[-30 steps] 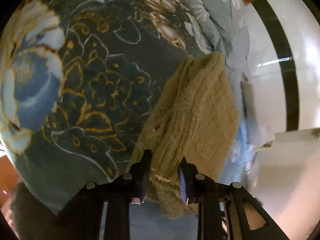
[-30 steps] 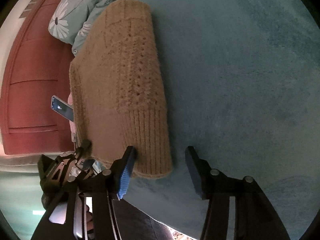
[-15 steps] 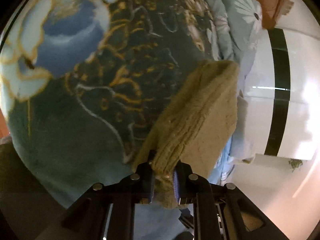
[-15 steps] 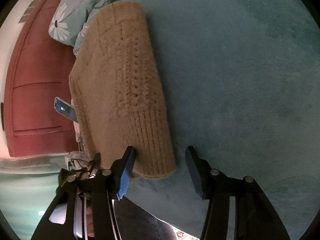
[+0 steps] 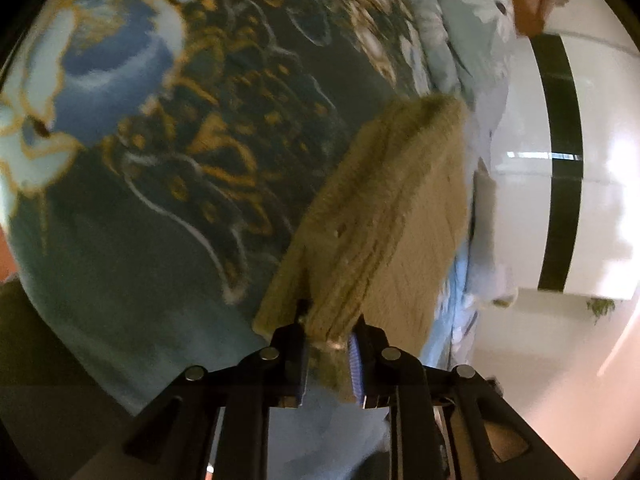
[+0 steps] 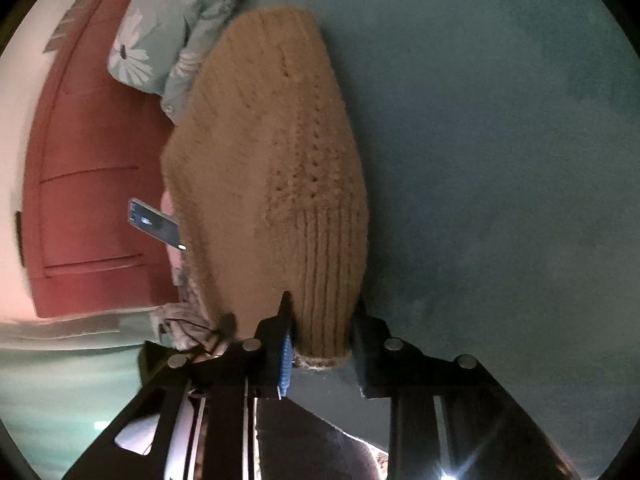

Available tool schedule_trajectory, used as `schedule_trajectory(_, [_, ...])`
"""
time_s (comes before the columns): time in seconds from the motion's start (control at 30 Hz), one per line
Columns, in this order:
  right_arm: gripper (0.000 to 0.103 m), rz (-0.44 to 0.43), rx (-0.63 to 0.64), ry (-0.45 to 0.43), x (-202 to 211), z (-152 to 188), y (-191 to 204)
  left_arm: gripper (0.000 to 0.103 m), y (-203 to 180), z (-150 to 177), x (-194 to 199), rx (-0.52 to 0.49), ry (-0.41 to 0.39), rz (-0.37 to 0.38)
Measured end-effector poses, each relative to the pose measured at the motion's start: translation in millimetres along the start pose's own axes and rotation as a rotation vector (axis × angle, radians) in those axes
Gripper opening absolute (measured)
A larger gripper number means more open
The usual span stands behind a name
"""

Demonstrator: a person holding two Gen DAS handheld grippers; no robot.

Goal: Fold clothes

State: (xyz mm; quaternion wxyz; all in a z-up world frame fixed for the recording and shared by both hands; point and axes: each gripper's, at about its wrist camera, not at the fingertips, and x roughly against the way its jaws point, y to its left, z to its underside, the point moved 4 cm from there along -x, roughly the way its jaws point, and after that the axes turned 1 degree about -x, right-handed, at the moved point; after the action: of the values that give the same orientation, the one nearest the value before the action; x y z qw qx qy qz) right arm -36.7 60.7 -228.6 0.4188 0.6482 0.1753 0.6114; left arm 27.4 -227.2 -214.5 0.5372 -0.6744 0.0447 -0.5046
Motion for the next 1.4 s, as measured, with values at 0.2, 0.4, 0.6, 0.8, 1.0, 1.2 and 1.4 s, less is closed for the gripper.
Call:
schedule_trajectory(0.2, [0.025, 0.118, 0.145, -0.031, 56, -65, 3, 0.034, -29, 13, -6, -0.124, 0.087, 0.006])
schedule_trajectory(0.4, [0.025, 0.257, 0.229, -0.056, 100, -150, -6, 0.042, -55, -1, -14, -0.211, 0.078, -0.047])
schedule_trajectory(0.6, [0.025, 0.320, 0.240, -0.030, 107, -195, -25, 0.047, -103, -38, -34, -0.291, 0.019, -0.110])
schedule_trajectory(0.8, [0.031, 0.289, 0.189, -0.025, 106, -201, -49, 0.056, -145, -74, -62, -0.404, -0.005, -0.181])
schedule_trajectory(1.0, [0.031, 0.357, 0.247, -0.161, 147, -193, -47, 0.056, -154, -87, -101, -0.495, 0.044, -0.276])
schedule_trajectory(1.2, [0.038, 0.206, 0.309, -0.192, 142, -138, -14, 0.056, -150, -75, -120, -0.505, 0.065, -0.295])
schedule_trajectory(1.4, [0.038, 0.233, 0.358, -0.093, 74, -96, -15, 0.057, -130, -74, -114, -0.459, 0.050, -0.305])
